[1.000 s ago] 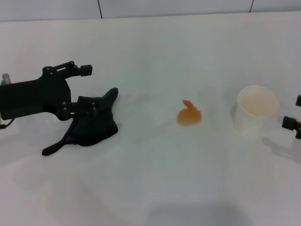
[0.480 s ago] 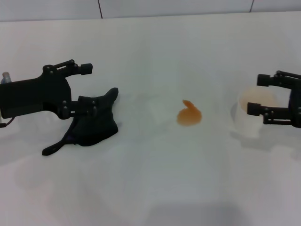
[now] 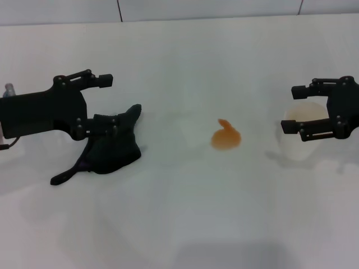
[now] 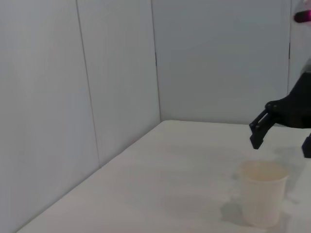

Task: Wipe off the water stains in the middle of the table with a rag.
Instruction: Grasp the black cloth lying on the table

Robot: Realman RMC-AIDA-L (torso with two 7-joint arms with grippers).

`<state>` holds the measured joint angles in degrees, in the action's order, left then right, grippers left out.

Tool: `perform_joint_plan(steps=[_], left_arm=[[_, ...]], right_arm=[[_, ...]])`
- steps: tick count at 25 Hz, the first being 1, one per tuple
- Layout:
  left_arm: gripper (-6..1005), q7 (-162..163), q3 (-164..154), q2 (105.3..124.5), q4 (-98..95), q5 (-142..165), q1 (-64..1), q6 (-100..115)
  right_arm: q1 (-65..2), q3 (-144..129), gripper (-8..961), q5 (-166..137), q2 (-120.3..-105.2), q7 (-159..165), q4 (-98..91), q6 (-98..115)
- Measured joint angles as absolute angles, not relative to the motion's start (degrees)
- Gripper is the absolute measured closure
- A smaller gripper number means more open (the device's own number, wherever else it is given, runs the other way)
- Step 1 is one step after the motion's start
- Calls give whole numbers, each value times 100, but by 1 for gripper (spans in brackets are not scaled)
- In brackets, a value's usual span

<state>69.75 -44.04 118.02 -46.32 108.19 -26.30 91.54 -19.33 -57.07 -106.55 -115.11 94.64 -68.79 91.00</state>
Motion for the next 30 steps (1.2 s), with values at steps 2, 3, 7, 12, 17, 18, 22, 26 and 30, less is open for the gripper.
perform_joint_plan(steps=[2,3,7,12,17,18,22,26,30], left_arm=[[110,7041,-4416,11785,-4632,10831,-2664,9157],[110,7074,-4419,11780,-4631,10841,-2674,9161],[110,7211,-4421,11744,-4631,10870,-2706,9214],[110,7605,-4430,11653,-4640,11088,-2862,9279],[110,7862,-4430,11617,-4761,11256,-2930,9290],[110,7955,-4429,11617,-4781,11277,-2940,9264],[109,8552,-4424,11551,-4836,11515,-3043,9207],[109,9147,-4414,11524,-5133,11937,-3079,9131],[110,9576,-4464,11531,-5301,12610,-3214,9127]], right_arm=[[-1993,-5707,110,-10872,-11513,9665,-7057,9082],[-2023,-5708,111,-10965,-11511,9753,-7108,9082],[-2097,-5712,111,-11255,-11513,9942,-7305,9093],[-2098,-5718,111,-11242,-11519,10035,-7419,9106],[-2071,-5864,112,-11232,-11525,10098,-7483,9097],[-2065,-5886,112,-11230,-11526,10102,-7487,9083],[-2064,-5910,112,-11188,-11526,10136,-7494,9064],[-2057,-5933,112,-11147,-11525,10173,-7497,9064],[-2067,-5983,112,-11091,-11523,10176,-7462,9052]])
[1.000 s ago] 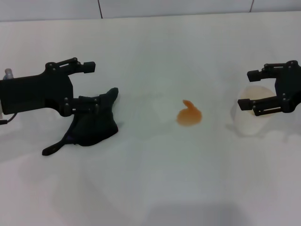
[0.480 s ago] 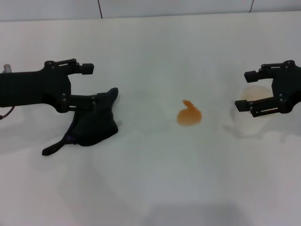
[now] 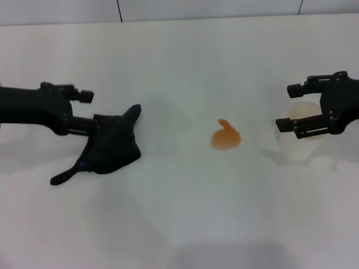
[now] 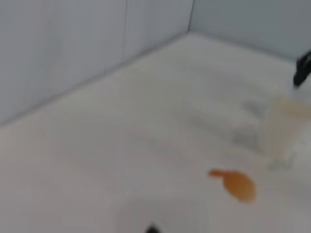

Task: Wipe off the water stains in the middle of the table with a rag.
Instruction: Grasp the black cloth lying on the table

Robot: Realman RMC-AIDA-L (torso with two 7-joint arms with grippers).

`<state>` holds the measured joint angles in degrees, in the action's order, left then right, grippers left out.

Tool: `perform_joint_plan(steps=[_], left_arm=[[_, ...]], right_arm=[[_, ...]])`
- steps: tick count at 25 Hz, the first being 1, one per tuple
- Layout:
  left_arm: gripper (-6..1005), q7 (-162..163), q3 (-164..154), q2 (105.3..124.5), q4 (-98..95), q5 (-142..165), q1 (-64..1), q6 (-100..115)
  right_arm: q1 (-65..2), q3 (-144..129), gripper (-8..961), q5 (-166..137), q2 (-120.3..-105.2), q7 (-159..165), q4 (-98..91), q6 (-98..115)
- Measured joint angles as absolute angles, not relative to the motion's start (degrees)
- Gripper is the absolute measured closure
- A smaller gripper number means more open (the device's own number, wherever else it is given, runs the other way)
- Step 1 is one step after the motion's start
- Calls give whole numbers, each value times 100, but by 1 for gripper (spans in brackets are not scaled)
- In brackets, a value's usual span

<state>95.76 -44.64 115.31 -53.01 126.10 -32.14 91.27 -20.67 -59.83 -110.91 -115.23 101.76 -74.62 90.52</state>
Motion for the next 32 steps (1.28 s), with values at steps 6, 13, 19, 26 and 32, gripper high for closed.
perform_joint_plan(steps=[6,13,19,26,32], left_arm=[[111,9835,-4501,11581,-5284,13537,-3437,9166],[111,9843,-4544,11571,-5276,13638,-3449,8963],[112,9821,-4667,11629,-5175,13676,-3492,8607],[114,9759,-5032,11778,-4929,13721,-3609,8134],[118,9639,-5239,11825,-4578,13728,-3678,7777]], right_arm=[[-2047,-6159,113,-10876,-11527,10177,-7486,8962],[-2016,-6168,113,-10796,-11531,10178,-7463,8974],[-1996,-6174,113,-10737,-11531,10177,-7443,8983],[-1952,-6240,113,-10692,-11531,10151,-7470,8992],[-1950,-6247,113,-10680,-11531,10148,-7446,8983]])
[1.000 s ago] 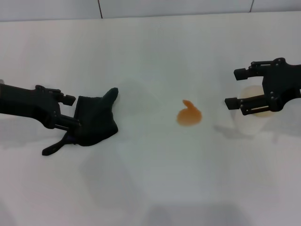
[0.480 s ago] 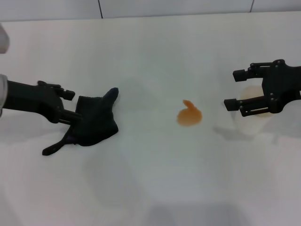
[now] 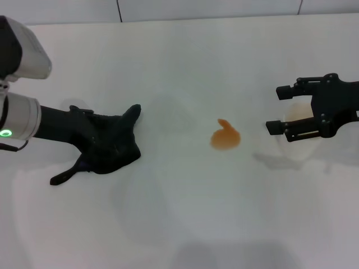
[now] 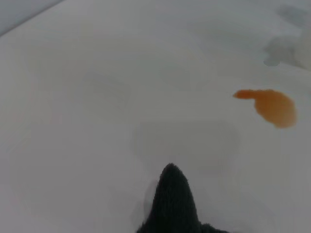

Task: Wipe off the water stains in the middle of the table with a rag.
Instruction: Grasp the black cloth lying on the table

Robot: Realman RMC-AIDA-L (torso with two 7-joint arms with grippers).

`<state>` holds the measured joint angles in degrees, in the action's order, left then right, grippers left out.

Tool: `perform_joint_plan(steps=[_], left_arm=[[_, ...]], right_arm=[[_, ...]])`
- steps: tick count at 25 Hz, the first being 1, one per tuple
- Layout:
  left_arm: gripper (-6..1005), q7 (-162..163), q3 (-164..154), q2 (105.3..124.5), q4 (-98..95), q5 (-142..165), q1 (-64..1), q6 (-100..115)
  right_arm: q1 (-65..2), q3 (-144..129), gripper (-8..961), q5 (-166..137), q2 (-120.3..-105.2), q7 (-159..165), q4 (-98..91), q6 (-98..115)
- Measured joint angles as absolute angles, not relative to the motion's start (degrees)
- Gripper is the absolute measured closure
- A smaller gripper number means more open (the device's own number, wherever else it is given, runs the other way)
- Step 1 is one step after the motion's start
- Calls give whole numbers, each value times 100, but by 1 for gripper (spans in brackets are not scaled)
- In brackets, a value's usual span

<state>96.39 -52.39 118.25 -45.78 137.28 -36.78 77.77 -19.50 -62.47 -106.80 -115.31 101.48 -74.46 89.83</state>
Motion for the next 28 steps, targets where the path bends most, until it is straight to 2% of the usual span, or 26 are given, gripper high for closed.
perform_joint_plan(steps=[11,22,28], left_arm=[[126,9567,-5308,11883,-4514,13729,-3630,7612],[126,9555,-5278,11772,-4540,13679,-3529,7550],[128,9476,-5274,11782,-4548,13653,-3500,7532]], right_arm=[[-1939,-6239,113,-10678,-11531,10163,-7462,8966],[-1898,-6197,113,-10644,-11531,10175,-7442,8955],[-1898,-6210,113,-10637,-11531,10178,-7441,8956]])
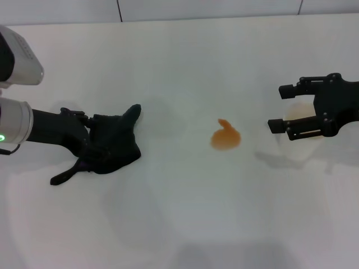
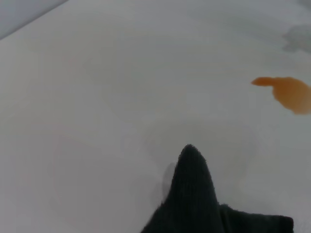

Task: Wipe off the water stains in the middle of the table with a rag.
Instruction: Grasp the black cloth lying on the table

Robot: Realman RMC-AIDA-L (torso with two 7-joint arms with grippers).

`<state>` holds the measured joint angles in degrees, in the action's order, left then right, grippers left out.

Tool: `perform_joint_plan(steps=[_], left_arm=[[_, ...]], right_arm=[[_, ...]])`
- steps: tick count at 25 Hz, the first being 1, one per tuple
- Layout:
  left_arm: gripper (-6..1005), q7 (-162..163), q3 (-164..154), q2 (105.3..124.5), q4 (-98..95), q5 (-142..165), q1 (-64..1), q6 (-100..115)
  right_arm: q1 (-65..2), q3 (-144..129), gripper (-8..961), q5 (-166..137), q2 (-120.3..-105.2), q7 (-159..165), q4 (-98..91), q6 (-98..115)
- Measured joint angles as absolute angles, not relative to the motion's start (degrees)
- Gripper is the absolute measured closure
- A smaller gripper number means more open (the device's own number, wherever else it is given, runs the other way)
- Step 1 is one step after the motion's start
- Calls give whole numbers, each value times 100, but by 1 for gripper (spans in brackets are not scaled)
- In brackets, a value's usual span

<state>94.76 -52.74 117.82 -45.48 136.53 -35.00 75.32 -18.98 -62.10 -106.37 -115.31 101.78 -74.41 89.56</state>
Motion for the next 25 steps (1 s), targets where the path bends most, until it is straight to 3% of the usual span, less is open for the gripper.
perform_joint_plan(steps=[25], left_arm=[[163,9295,-5279,11904,-4503,13576,-3499,7218]], right_arm=[[-1890,-6220,113,-10625,-11531,10178,-7437,8956]])
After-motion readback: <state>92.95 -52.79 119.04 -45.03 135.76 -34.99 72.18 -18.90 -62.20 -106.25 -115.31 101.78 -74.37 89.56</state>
